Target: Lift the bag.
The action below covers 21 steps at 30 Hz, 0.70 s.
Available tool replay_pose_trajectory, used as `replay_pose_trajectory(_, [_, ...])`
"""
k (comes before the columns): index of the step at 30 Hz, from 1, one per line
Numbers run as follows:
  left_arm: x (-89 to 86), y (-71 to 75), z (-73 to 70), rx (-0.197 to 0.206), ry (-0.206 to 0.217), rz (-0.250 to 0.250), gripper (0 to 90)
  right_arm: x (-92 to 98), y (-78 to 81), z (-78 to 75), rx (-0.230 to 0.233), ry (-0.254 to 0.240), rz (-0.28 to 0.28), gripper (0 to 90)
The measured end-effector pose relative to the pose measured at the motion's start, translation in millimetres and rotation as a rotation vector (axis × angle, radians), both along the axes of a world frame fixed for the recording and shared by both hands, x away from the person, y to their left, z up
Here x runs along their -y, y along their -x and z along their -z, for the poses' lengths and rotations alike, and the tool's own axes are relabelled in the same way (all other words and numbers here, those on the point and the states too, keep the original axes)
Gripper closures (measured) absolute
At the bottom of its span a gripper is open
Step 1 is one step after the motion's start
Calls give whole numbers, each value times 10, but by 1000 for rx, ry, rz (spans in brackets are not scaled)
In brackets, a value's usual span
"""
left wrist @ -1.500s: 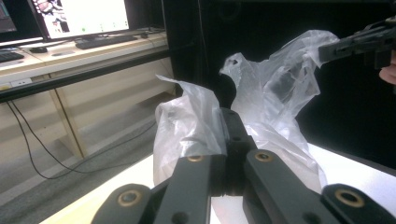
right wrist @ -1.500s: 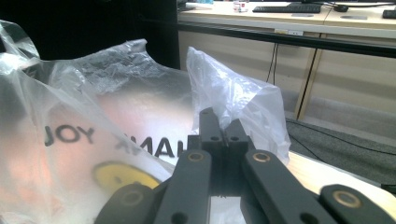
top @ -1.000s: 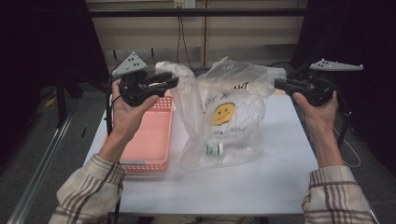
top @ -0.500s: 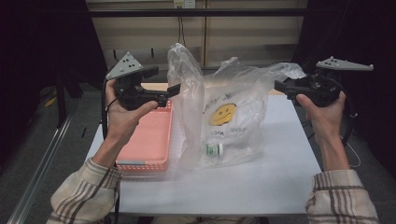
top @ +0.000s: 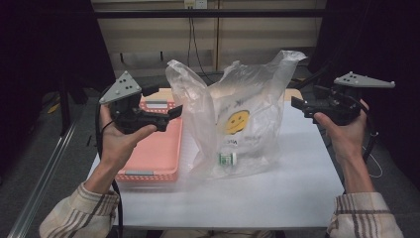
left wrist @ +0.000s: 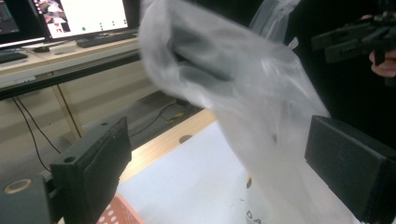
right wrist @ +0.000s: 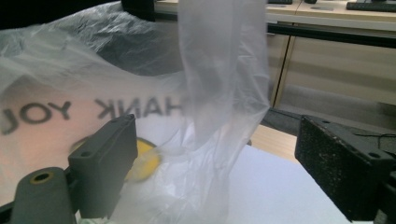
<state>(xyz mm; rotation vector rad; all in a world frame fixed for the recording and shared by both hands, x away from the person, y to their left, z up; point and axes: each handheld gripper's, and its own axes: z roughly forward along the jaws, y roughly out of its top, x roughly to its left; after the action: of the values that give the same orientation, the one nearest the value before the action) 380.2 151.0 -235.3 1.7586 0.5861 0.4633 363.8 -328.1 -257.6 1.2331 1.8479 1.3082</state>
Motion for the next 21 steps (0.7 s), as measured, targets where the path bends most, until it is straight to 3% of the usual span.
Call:
replay_pose_trajectory(5, [-131,36,30,2,1,-24,68,-27,44,85,2,-11,-2,128])
replay_pose_trajectory(16, [-199,50,447,-55,-62,-45,67,-160,210,414,-34,5,-17,113])
replay_pose_trajectory(21, [-229,78,609,-84,-73,-60,61,-208,299,607,-53,4,3,111])
